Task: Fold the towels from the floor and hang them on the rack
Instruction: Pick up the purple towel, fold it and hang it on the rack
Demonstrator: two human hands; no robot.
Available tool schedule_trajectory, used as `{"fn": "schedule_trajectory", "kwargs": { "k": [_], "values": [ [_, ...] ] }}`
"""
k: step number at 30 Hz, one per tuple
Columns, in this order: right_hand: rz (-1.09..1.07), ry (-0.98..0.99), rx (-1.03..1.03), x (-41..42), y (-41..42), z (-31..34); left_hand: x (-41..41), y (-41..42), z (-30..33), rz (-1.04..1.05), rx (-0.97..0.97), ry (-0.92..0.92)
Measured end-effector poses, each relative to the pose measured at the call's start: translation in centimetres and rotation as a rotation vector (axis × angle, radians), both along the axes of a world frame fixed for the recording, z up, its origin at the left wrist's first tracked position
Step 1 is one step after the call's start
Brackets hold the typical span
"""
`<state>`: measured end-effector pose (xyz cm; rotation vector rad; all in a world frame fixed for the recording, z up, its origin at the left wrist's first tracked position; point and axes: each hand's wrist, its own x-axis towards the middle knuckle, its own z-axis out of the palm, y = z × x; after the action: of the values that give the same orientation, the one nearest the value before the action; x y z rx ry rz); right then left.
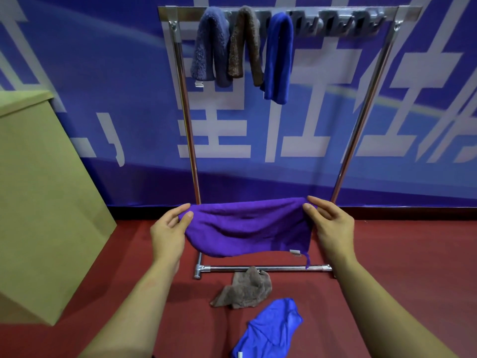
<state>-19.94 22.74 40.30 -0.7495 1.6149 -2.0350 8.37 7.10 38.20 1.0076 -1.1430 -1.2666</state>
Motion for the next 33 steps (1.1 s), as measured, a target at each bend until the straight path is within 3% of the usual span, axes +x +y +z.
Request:
{"fn": "schedule_trajectory", "kwargs": {
  "k": [7,17,23,29,33],
  "values": [
    [-0.100,0.101,-0.097,0.7,0.5,1.9,0.3,0.7,1.9,0.105,-0.133,0.041],
    [-0.196,0.218,-0.070,0.5,0.3,1.7,0.2,1.2,2.7,0.111,-0.173,0.087],
    [-0.033,0.243,-0.007,0.6,0.4,2.1,0.3,1.0,2.5,-0.002,-0.175,0.053],
    [0.124,0.174,0.098,0.1,0.1,1.4,0.5,0.4,1.3,-0.166,-0.145,-0.122],
    [0.141,0.247,0.231,-0.3,-0.1,0.5,0.5,0.2,0.7,-0.197,-0.140,-0.202]
  ]
}}
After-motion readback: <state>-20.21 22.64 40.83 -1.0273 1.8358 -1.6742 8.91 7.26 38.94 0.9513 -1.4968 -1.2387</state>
